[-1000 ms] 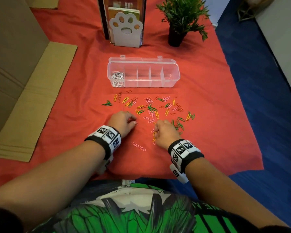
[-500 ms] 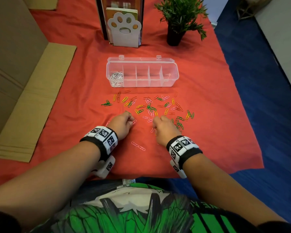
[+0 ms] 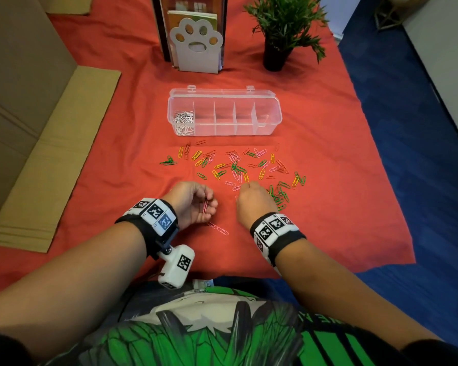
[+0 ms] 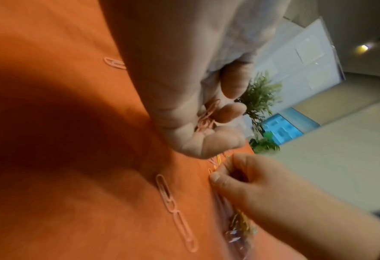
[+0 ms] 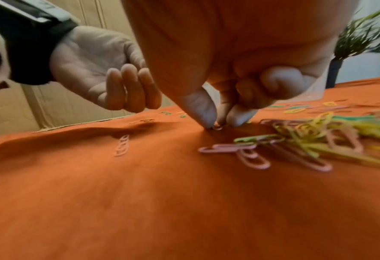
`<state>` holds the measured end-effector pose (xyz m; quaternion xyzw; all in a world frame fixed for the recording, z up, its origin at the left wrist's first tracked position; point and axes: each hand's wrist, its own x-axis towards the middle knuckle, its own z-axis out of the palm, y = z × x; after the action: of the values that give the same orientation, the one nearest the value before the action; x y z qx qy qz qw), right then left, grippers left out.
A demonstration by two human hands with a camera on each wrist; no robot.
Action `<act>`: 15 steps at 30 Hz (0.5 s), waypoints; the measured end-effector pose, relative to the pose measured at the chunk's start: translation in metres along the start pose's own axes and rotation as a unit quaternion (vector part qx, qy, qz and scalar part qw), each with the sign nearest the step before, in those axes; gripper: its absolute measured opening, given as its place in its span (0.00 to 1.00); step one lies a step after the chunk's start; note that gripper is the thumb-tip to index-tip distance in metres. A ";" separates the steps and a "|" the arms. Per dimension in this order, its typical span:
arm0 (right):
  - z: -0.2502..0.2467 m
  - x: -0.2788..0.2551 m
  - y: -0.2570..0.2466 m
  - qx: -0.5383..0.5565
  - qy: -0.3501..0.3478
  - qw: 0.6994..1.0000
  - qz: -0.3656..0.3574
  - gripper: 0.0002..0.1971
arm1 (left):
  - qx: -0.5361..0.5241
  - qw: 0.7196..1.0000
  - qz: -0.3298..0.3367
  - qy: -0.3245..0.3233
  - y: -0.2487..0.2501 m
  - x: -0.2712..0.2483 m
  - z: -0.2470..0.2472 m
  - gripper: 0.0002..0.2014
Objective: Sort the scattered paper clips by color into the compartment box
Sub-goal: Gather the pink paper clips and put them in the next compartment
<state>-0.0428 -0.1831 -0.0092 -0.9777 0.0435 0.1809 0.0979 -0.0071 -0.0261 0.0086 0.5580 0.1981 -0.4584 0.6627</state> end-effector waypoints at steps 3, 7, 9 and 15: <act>0.003 -0.003 -0.003 0.000 -0.019 0.999 -0.032 0.17 | 0.246 0.965 0.060 0.067 -0.009 0.008 0.000 0.09; 0.008 -0.013 0.001 0.003 -0.015 0.998 -0.061 0.15 | 0.639 0.748 0.175 0.051 -0.020 0.007 -0.006 0.08; 0.009 -0.019 0.001 0.003 -0.002 0.998 -0.060 0.13 | 0.707 0.678 0.197 0.043 -0.023 0.007 -0.006 0.11; 0.011 -0.023 -0.006 0.005 -0.013 0.998 -0.068 0.15 | 0.745 0.638 0.193 0.025 -0.024 0.009 -0.004 0.08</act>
<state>-0.0677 -0.1741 -0.0100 -0.9755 -0.0234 0.1859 0.1150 -0.0216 -0.0248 -0.0125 0.8997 -0.3060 -0.2979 0.0909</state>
